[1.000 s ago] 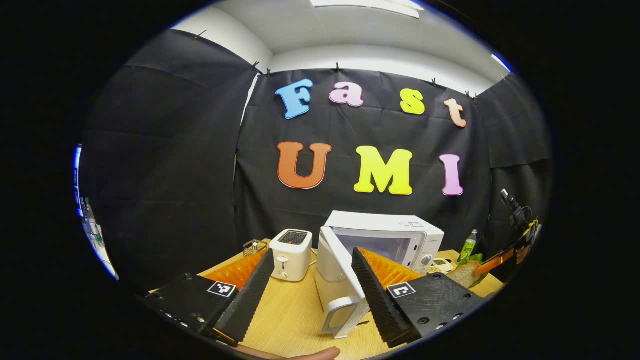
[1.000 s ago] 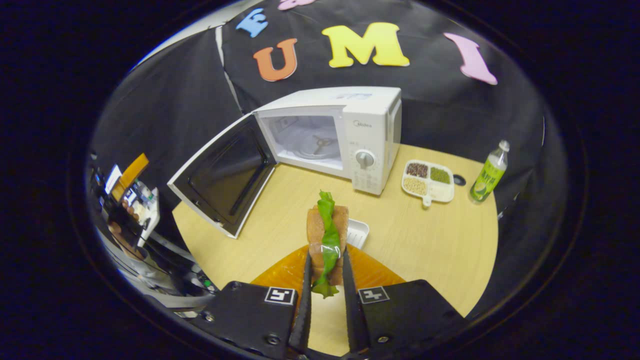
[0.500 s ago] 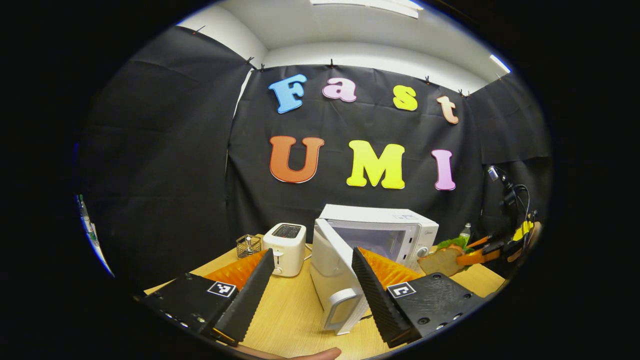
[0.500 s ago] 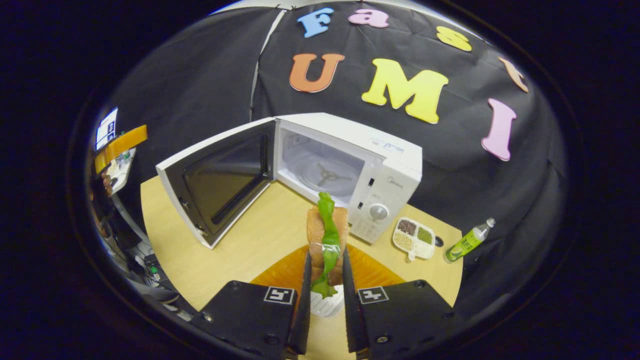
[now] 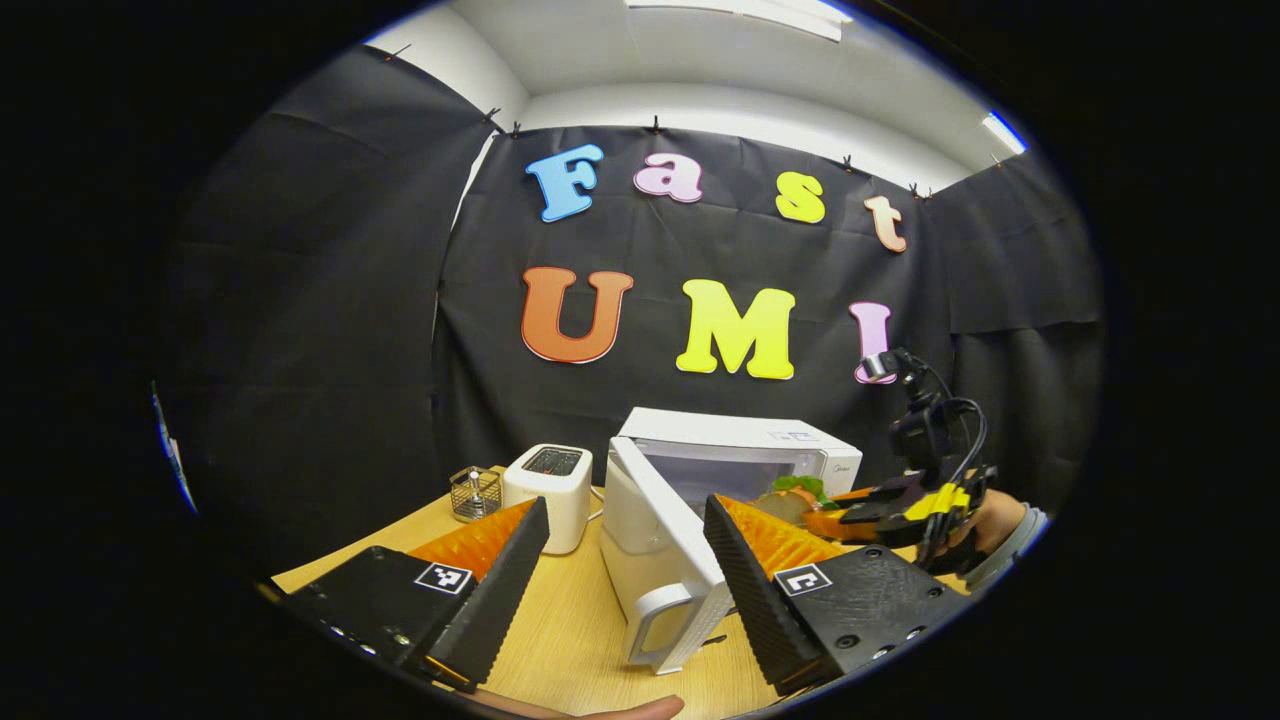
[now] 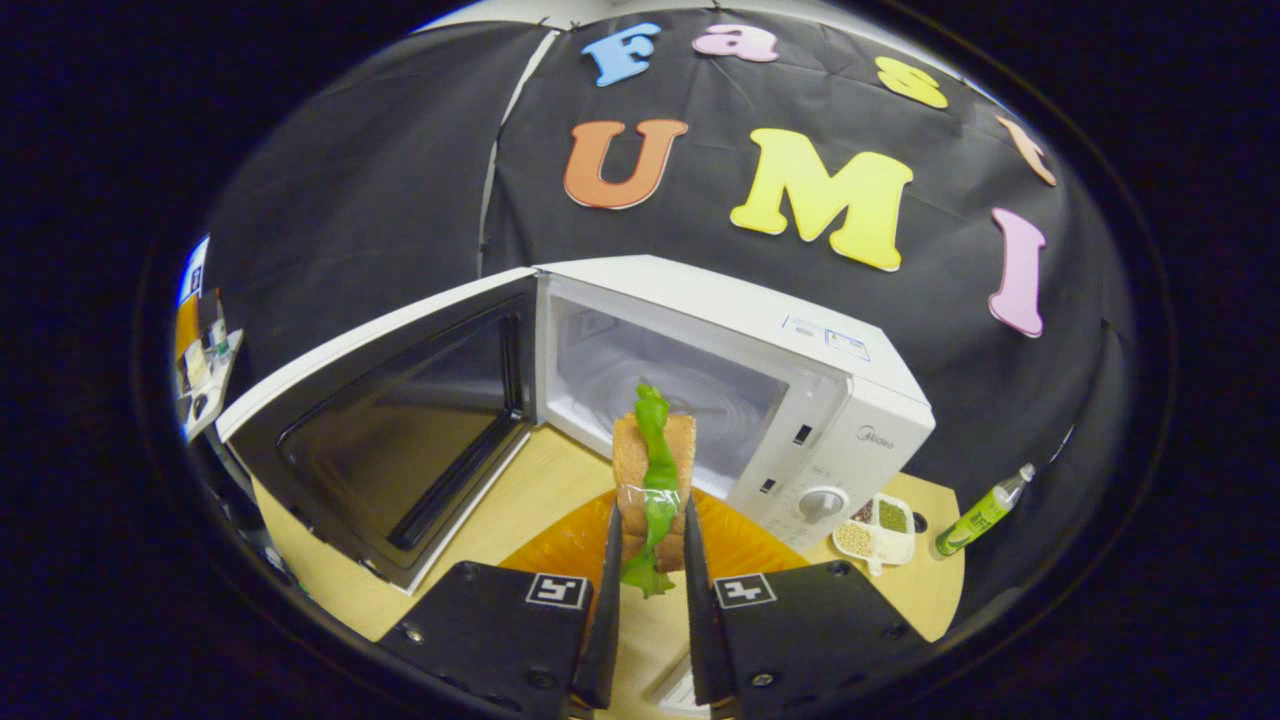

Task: Open the microwave oven with the left hand, put the food in, and close the microwave oven.

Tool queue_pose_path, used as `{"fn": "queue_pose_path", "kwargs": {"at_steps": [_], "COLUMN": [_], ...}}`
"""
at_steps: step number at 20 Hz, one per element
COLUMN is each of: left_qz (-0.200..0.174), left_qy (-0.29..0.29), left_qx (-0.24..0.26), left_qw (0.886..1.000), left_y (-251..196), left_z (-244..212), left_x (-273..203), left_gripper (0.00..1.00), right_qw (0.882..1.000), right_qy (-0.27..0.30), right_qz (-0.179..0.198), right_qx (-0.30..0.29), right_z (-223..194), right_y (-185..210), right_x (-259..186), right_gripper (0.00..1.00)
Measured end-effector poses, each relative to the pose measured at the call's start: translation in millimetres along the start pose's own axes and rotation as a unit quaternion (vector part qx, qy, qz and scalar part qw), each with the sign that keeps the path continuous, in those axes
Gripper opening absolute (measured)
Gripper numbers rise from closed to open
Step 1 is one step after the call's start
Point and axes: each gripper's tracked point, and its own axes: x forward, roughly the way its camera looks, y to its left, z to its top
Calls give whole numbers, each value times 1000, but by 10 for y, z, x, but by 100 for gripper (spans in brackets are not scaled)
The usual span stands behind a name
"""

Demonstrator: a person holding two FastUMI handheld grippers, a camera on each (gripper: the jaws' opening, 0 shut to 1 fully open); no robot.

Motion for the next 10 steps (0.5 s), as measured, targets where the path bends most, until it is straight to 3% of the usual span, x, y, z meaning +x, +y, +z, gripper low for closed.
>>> {"fn": "queue_pose_path", "kwargs": {"at_steps": [2, 3, 5, 6, 7, 8, 10], "left_qz": [-9, -17, -39, -45, -46, -44, -39], "left_qy": [3, 4, 8, 9, 8, 4, -4], "left_qx": [-3, -6, -15, -18, -19, -19, -17], "left_qw": [1000, 1000, 999, 999, 999, 999, 999], "left_y": [-56, -86, -191, -201, -195, -161, -101], "left_z": [-20, -36, -62, -52, -37, -3, 26], "left_x": [5, -2, 1, -10, -22, -15, -26], "left_gripper": [94, 94, 94, 94, 94, 94, 94], "right_qw": [999, 998, 995, 993, 990, 988, 980], "right_qy": [-19, -32, -51, -55, -51, -50, -52], "right_qz": [-18, -28, -41, -43, -44, -44, -48], "right_qx": [27, 43, 80, 98, 120, 143, 184], "right_z": [125, 206, 306, 324, 313, 299, 275], "right_y": [-2, -12, -8, -12, -6, -2, -8], "right_x": [198, 289, 472, 570, 666, 762, 968], "right_gripper": [33, 27, 27, 33, 33, 27, 27]}}
